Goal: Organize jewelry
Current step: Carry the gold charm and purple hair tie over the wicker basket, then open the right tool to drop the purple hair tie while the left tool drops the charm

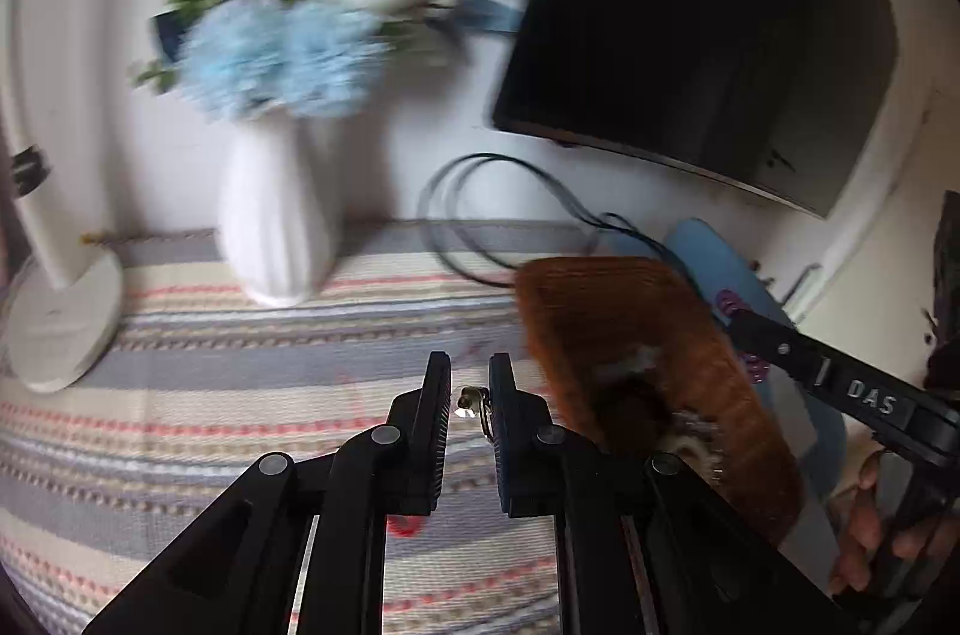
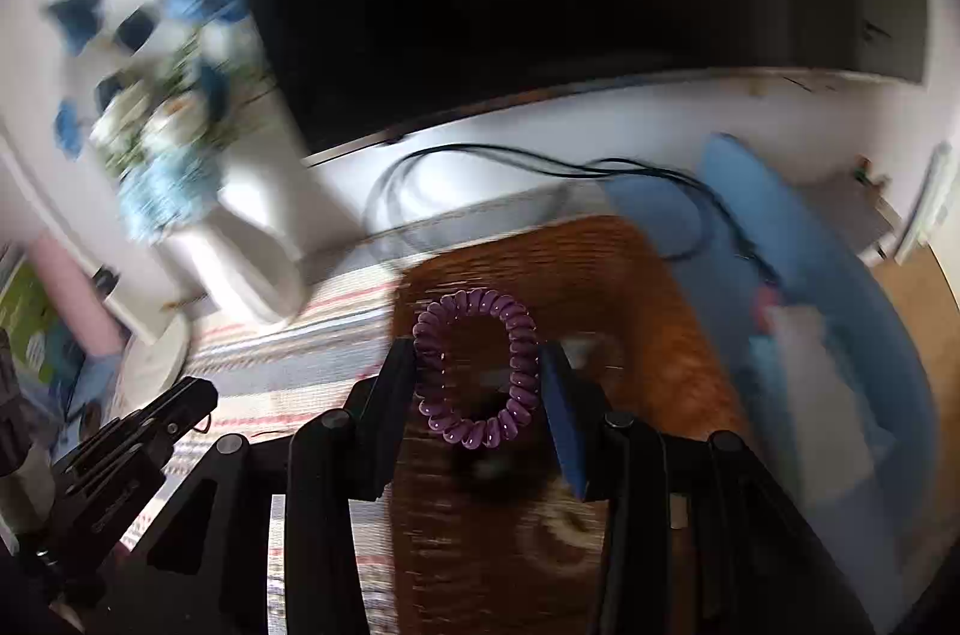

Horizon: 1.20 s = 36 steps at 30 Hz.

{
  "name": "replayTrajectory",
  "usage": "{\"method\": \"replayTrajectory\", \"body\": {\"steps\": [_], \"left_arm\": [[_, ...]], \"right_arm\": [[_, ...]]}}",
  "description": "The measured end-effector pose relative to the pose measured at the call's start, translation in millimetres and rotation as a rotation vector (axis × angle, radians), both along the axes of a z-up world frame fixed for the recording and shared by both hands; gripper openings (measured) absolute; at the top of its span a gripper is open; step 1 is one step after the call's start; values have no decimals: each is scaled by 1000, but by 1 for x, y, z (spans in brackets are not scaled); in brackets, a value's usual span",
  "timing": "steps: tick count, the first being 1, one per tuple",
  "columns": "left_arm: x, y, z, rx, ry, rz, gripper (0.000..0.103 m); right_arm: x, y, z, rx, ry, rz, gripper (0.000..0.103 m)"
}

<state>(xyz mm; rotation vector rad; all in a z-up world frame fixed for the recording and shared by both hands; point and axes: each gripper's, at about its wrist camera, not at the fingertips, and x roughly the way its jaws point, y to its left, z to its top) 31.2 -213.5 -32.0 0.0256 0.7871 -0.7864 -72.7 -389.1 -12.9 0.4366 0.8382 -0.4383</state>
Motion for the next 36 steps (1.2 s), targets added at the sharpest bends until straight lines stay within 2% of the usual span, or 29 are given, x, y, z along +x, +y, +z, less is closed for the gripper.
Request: {"method": "replayTrajectory", "body": {"steps": [7,12,22,36], "left_arm": [[-32,-57,0,-9,10,-185,13],[-46,-82,-9,10,30,-248,13],[-53,-100,-23,36,48,-275,13],[-49,-91,-19,36,60,-279,13]], "right_arm": [[-39,-32,-9,42,0,-83,46],[-52,-33,-24,79,17,-92,46],[-54,-27,-38,111,31,-62,47],[-50,-28,-39,130,37,-67,51]]}}
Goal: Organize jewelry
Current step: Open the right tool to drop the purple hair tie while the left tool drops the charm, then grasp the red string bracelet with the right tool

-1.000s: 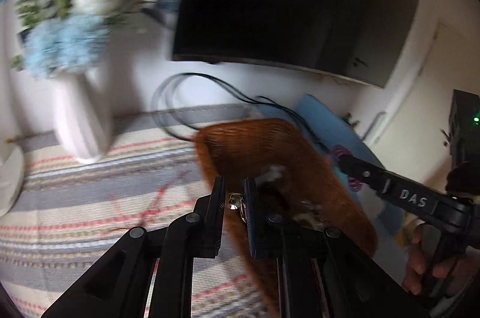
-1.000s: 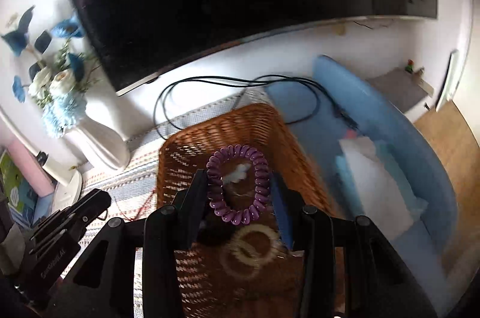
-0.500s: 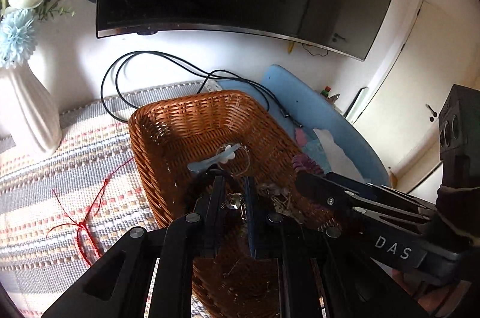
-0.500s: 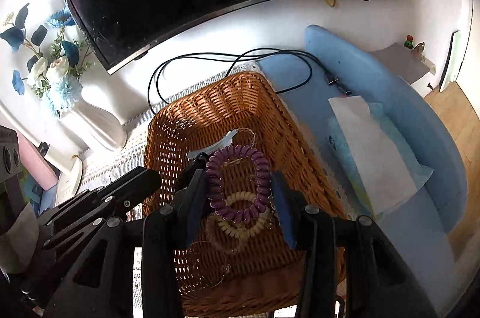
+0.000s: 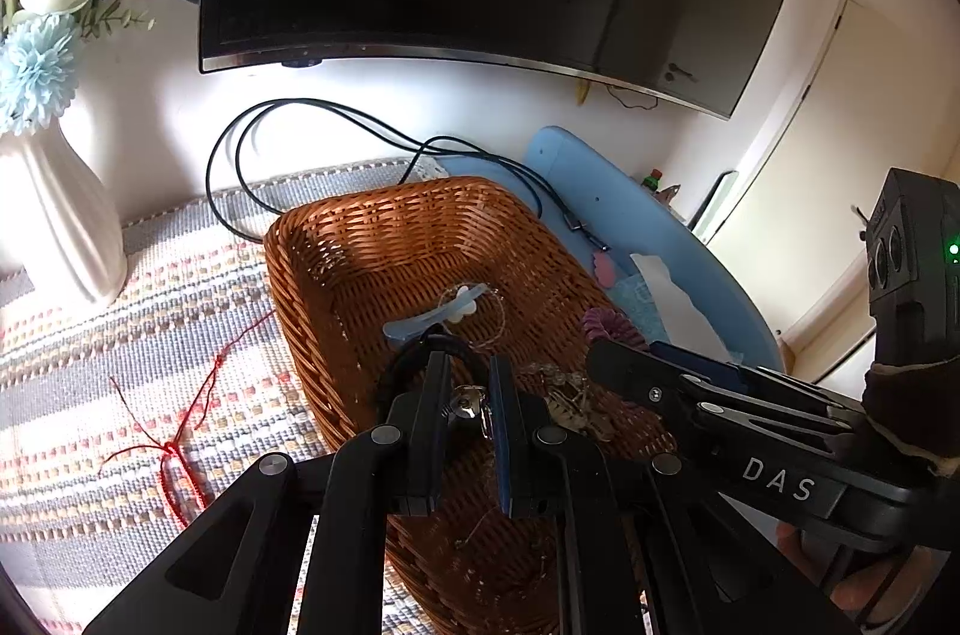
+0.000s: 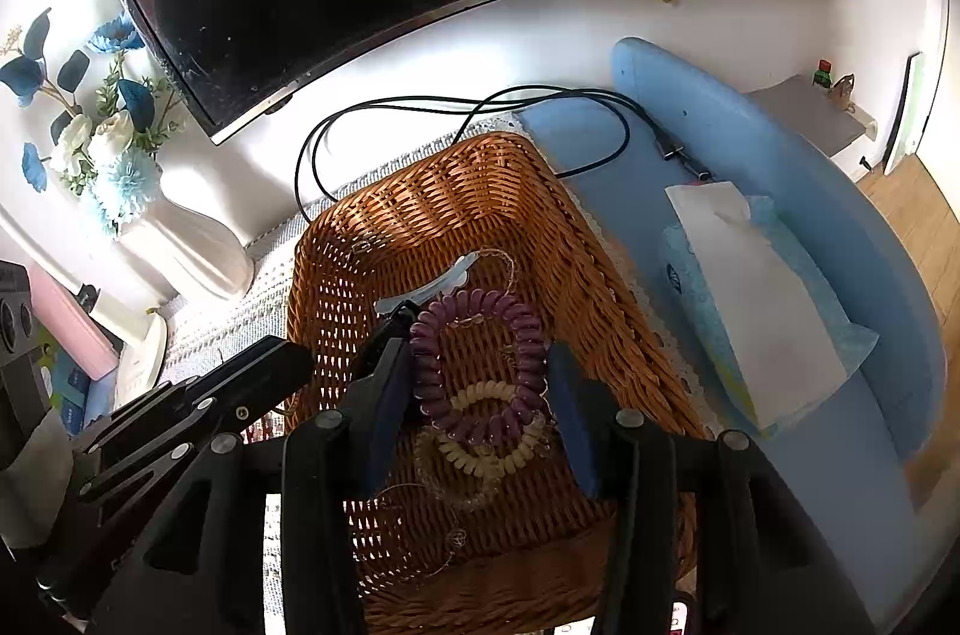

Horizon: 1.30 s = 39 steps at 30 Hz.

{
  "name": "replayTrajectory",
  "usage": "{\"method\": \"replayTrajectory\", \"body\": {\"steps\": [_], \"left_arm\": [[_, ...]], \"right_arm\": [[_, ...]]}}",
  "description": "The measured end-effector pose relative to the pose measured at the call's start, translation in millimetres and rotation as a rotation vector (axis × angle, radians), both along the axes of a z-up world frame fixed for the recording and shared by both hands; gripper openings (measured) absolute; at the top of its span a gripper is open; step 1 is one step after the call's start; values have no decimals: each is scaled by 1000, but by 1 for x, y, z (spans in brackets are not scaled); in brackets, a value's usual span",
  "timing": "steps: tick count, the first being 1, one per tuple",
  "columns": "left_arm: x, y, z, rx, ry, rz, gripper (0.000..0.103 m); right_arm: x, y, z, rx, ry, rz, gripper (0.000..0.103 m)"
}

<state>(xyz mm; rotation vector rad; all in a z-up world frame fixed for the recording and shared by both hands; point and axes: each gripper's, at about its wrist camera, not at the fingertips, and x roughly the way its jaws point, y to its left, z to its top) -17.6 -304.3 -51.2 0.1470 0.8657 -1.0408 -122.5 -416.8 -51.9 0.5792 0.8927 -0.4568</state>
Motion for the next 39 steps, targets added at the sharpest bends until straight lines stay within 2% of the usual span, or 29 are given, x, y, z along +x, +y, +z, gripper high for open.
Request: {"method": "replayTrajectory", "body": {"steps": [6,7,10,12,14,16,22,24,26,30,32,34,35,37,39], "left_arm": [[3,2,0,-4,29,-1,14],[5,2,0,-7,43,-2,19],[8,7,2,-15,66,4,54],[12,18,8,-68,89,22,59],[19,33,11,-123,137,46,63],[30,49,14,-151,164,95,64],[61,101,18,-149,146,255,64],[68,121,16,-150,146,308,64],[74,139,12,-114,132,360,64],[83,174,2,-78,143,463,64],[85,193,0,-81,153,512,64],[86,213,-2,-72,158,560,64],[87,220,-3,-69,161,575,64],[86,235,-4,-63,170,607,64],[84,250,-7,-65,180,635,64]], "right_arm": [[-1,-1,-1,7,6,-16,55],[-1,-1,-1,10,7,-15,55],[-1,-1,-1,9,15,-28,57],[-2,-2,0,11,9,-35,66],[-3,-1,1,8,1,-34,69],[-2,0,3,5,-5,-31,69],[6,14,19,-22,-55,1,69],[12,31,37,-46,-132,68,69],[22,48,48,-56,-178,143,69],[51,93,54,29,-240,314,69],[74,124,42,53,-197,411,69],[91,145,20,70,-122,452,69],[102,156,3,89,-63,460,69],[113,164,-19,120,-2,432,62],[121,173,-39,97,41,393,61]]}}
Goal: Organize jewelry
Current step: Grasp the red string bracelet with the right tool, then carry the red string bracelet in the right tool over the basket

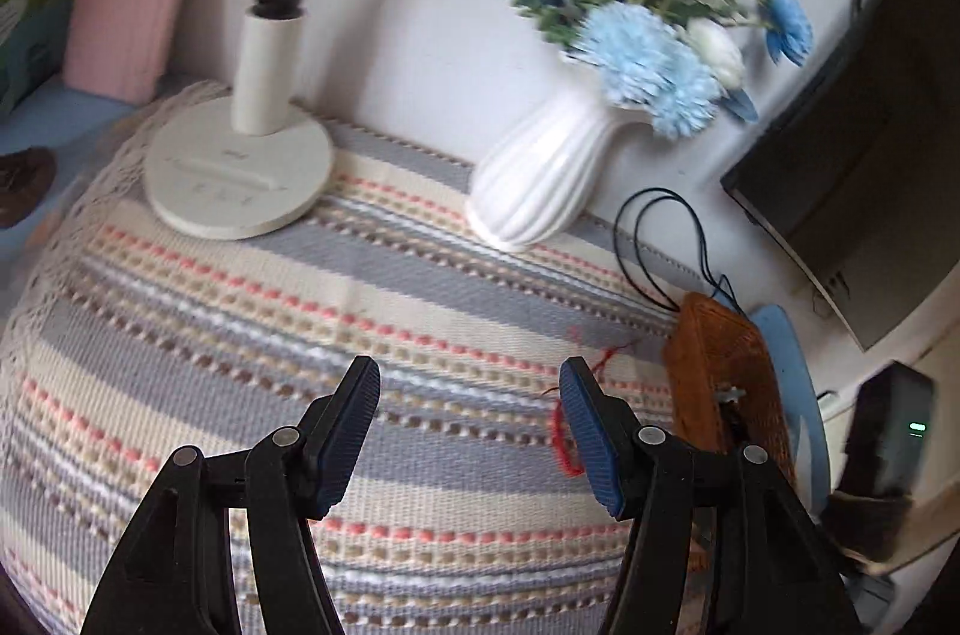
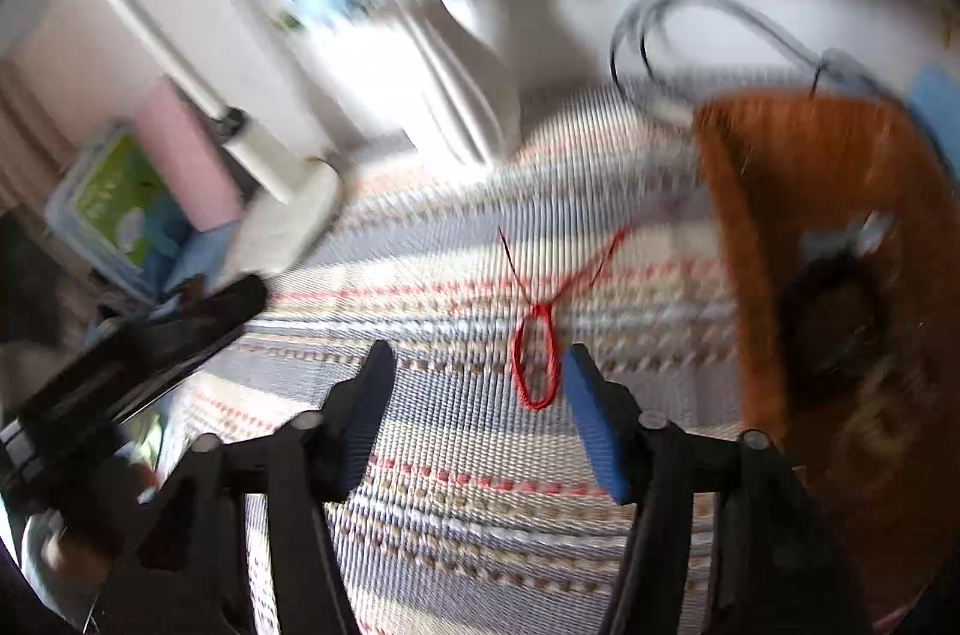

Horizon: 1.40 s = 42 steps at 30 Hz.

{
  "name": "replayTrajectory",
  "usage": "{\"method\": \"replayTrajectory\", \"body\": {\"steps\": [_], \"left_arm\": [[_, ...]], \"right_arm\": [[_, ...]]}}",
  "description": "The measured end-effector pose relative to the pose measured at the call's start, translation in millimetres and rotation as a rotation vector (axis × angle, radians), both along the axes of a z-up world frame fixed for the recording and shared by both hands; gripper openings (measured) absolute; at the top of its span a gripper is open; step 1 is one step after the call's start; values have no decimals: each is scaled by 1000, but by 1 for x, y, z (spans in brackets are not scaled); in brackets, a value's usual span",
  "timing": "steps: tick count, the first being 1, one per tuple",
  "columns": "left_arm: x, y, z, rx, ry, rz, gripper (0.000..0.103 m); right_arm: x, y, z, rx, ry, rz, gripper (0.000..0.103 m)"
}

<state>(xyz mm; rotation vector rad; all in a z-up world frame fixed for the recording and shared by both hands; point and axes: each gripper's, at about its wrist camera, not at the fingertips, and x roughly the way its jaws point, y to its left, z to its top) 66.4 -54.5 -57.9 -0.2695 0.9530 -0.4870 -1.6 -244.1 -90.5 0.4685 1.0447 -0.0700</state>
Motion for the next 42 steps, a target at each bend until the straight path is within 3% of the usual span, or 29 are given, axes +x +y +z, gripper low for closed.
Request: {"method": "replayTrajectory", "body": {"steps": [3,6,11,13,15,17,21,24,26,34,42], "left_arm": [[-3,15,-5,11,18,30,64],[-7,28,-14,24,42,53,64],[-12,40,-32,41,125,111,64],[-14,36,-42,98,143,119,64],[-17,33,-48,128,153,112,64],[-19,32,-51,125,162,102,64],[-18,29,-51,128,163,105,64],[-17,23,-49,151,116,116,64],[-16,20,-46,184,89,111,53],[-17,7,-35,164,74,64,52],[-17,-30,-7,158,11,-21,52]], "right_arm": [[10,14,-26,-111,47,3,61],[13,20,-46,-133,88,15,54],[5,24,-49,-188,80,-3,49],[5,28,-51,-243,78,0,38],[7,34,-51,-317,74,29,16],[7,34,-51,-314,61,57,11],[7,31,-50,-294,57,63,9],[6,29,-47,-231,50,56,9],[3,29,-40,-211,30,48,9],[-14,30,12,-203,-102,78,9],[-33,-3,70,-174,-220,4,9]]}}
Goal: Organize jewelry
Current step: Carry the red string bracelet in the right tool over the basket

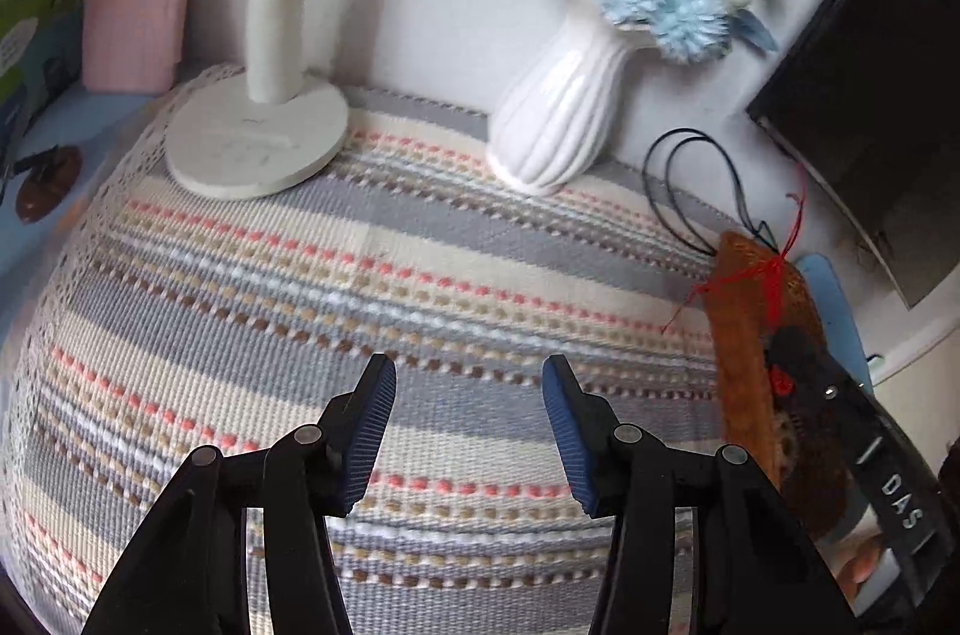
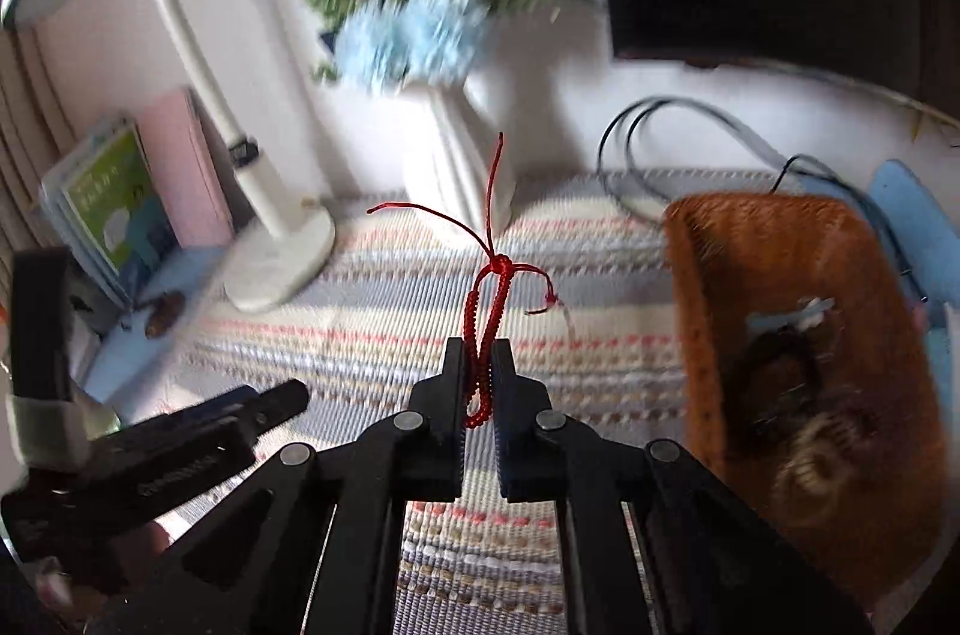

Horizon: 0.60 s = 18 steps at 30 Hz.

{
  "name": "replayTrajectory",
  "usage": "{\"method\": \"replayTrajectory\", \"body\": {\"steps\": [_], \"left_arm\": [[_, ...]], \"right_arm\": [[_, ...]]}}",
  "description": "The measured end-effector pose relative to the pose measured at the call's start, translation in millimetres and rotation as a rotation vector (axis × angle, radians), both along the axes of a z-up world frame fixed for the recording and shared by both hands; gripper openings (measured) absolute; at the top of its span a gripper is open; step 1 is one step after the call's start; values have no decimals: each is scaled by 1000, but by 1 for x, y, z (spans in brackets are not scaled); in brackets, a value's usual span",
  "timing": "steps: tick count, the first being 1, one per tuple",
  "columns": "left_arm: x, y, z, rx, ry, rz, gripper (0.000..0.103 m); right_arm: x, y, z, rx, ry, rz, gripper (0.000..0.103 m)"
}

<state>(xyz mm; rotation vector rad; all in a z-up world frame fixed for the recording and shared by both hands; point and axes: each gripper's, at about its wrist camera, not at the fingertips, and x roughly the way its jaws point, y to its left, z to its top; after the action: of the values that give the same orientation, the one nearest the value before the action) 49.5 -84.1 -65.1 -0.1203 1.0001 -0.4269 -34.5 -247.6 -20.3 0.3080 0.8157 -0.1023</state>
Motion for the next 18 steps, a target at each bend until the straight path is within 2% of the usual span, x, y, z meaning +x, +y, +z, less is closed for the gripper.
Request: {"method": "replayTrajectory", "body": {"steps": [4,10,14,16,18], "left_arm": [[0,-28,16,8,-32,-70,52],[-19,-94,40,-7,-89,-251,52],[-37,-145,40,4,-87,-370,52],[-45,-170,35,22,-78,-429,52],[-49,-195,26,32,-40,-483,52]], "right_arm": [[-13,-24,27,-8,-63,-54,9],[-44,-68,50,-55,-104,-173,9],[-62,-100,46,-65,-82,-234,9],[-66,-116,35,-22,-34,-223,9],[-72,-127,25,-19,1,-239,9]]}}
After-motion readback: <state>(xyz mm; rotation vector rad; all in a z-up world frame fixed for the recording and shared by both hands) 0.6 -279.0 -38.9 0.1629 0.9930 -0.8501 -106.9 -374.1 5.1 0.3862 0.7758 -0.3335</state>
